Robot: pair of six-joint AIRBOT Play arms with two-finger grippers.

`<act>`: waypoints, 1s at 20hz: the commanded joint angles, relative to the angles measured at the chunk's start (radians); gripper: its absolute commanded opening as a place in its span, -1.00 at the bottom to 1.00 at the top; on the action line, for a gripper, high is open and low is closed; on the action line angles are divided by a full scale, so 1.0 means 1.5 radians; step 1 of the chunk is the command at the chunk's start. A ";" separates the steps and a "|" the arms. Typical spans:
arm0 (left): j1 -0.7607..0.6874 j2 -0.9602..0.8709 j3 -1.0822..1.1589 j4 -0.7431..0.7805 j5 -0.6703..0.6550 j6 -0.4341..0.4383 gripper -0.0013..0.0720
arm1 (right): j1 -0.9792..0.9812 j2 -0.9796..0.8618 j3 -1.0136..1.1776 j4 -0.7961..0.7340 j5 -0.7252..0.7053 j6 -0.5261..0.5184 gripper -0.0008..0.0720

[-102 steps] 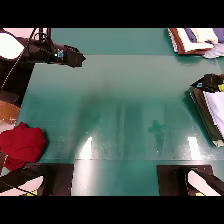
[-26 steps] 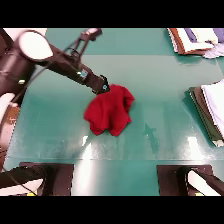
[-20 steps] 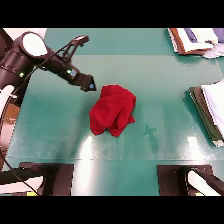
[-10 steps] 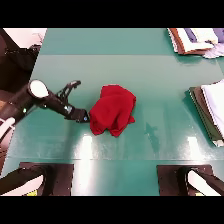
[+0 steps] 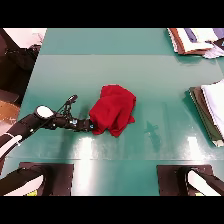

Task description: Fold the shirts.

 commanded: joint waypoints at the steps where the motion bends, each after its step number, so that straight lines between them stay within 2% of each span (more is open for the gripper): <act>1: -0.040 -0.001 -0.013 -0.036 0.078 0.014 0.68 | 0.001 0.000 -0.002 0.003 -0.001 0.000 -0.92; 5: -0.092 -0.023 -0.008 -0.037 0.119 -0.021 0.68 | 0.001 0.000 -0.002 0.004 0.001 0.000 -0.92; 6: -0.089 -0.023 -0.003 -0.037 0.115 -0.027 0.22 | 0.001 0.000 -0.002 0.004 0.004 0.000 -0.92; 7: -0.088 -0.023 0.006 -0.032 0.110 -0.026 -0.61 | 0.001 0.000 -0.002 0.004 0.007 0.000 -0.92; 8: -0.088 -0.023 0.018 -0.030 0.102 -0.025 -0.89 | 0.001 0.000 -0.002 0.004 0.009 0.000 -0.92; 11: -0.055 -0.013 0.095 0.003 0.008 -0.026 -0.89 | 0.001 -0.002 -0.003 0.003 0.037 0.000 -0.92; 14: 0.033 0.040 0.193 0.079 -0.081 -0.027 -0.89 | 0.003 -0.026 -0.003 0.003 0.093 0.000 -0.92; 17: 0.123 0.097 0.295 0.163 -0.152 -0.027 -0.89 | 0.040 -0.089 -0.003 -0.002 0.142 0.000 -0.92; 20: 0.184 0.112 0.365 0.212 -0.196 -0.027 -0.89 | 0.116 -0.176 -0.003 -0.002 0.129 -0.001 -0.92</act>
